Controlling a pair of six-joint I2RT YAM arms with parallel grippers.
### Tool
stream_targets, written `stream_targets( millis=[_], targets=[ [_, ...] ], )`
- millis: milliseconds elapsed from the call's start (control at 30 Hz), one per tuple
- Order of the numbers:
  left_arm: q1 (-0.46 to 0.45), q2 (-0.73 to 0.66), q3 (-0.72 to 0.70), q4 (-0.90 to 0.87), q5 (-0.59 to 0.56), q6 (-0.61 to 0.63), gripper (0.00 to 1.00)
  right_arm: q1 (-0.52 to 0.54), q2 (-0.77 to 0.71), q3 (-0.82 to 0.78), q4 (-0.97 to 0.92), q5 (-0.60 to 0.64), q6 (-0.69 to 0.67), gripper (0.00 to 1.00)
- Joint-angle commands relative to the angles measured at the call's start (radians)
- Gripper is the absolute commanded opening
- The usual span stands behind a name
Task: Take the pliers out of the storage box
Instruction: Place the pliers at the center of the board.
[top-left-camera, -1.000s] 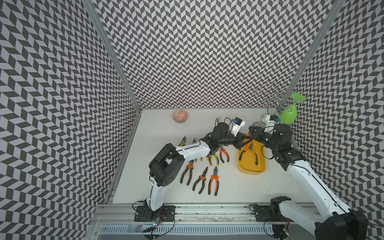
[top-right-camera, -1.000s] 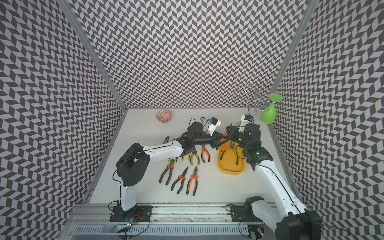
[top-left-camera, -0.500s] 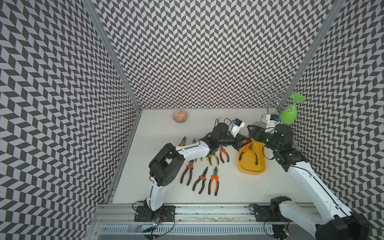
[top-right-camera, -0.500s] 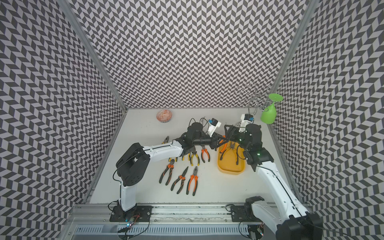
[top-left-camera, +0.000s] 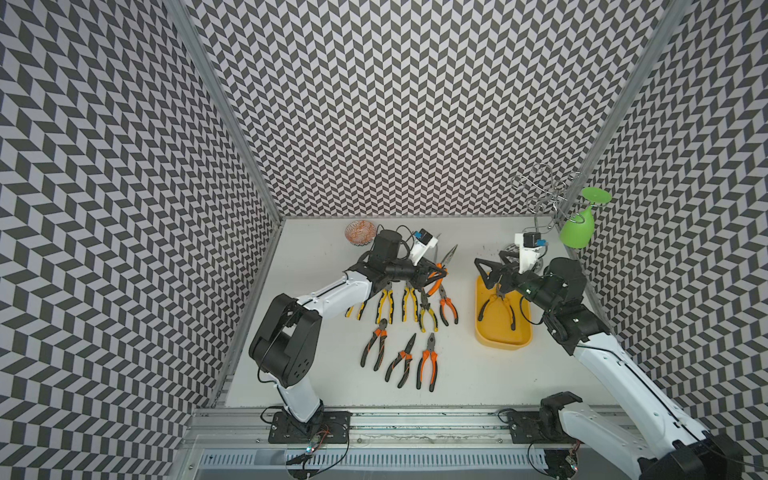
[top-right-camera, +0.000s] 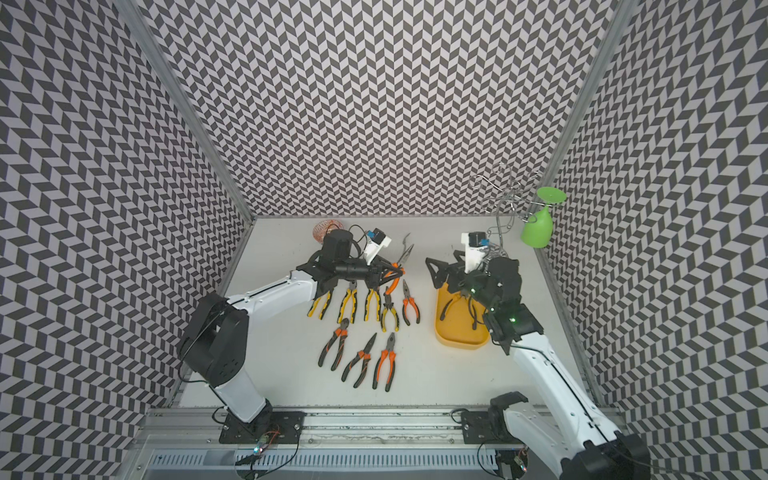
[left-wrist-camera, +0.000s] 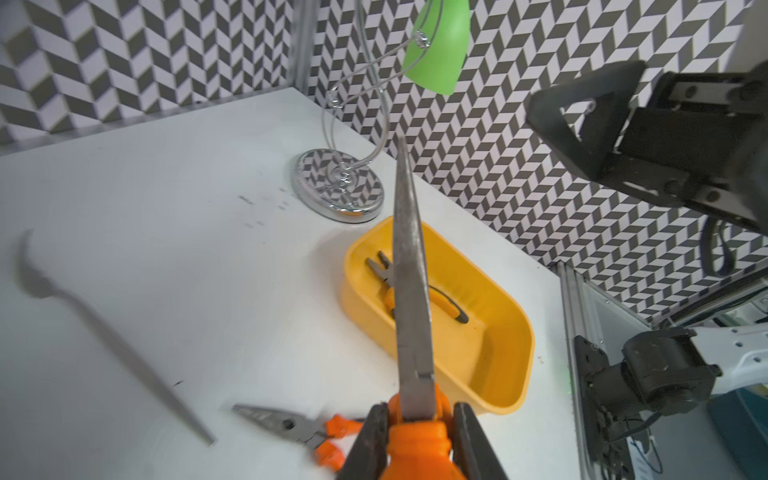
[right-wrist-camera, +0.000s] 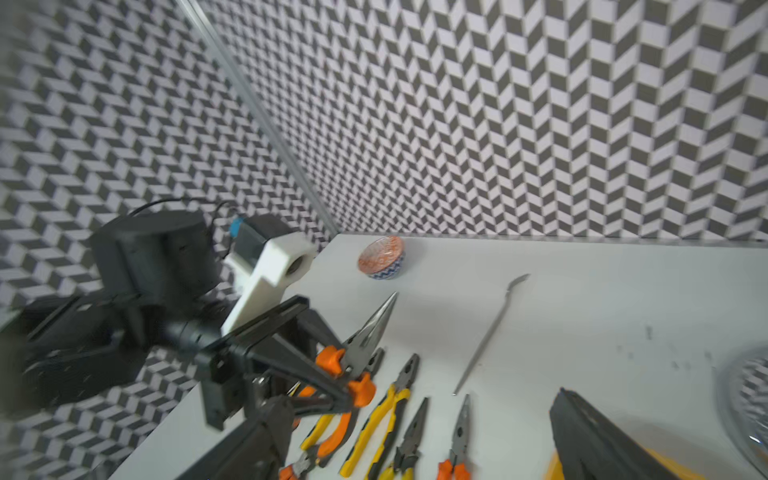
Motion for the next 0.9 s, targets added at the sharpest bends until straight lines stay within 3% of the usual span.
stream_targets(
  millis=[0, 200, 567, 733, 867],
  targets=[
    [0.072, -0.058, -0.013, -0.154, 0.064, 0.147, 0.00, 0.122, 0.022, -0.012, 0.093, -0.012, -0.164, 1.00],
    [0.244, -0.088, -0.023, -0.406, 0.064, 0.342, 0.00, 0.306, 0.087, -0.038, 0.190, -0.032, -0.243, 0.99],
    [0.626, -0.119, -0.162, -0.497, 0.037, 0.401, 0.00, 0.494, 0.215, 0.024, 0.262, -0.046, -0.252, 0.99],
    [0.679, -0.050, -0.161, -0.465, -0.052, 0.364, 0.00, 0.516, 0.233, 0.034, 0.267, -0.064, -0.241, 0.99],
    [0.679, 0.051, -0.116, -0.466, -0.003, 0.294, 0.03, 0.517, 0.236, 0.023, 0.267, -0.065, -0.239, 0.99]
  ],
)
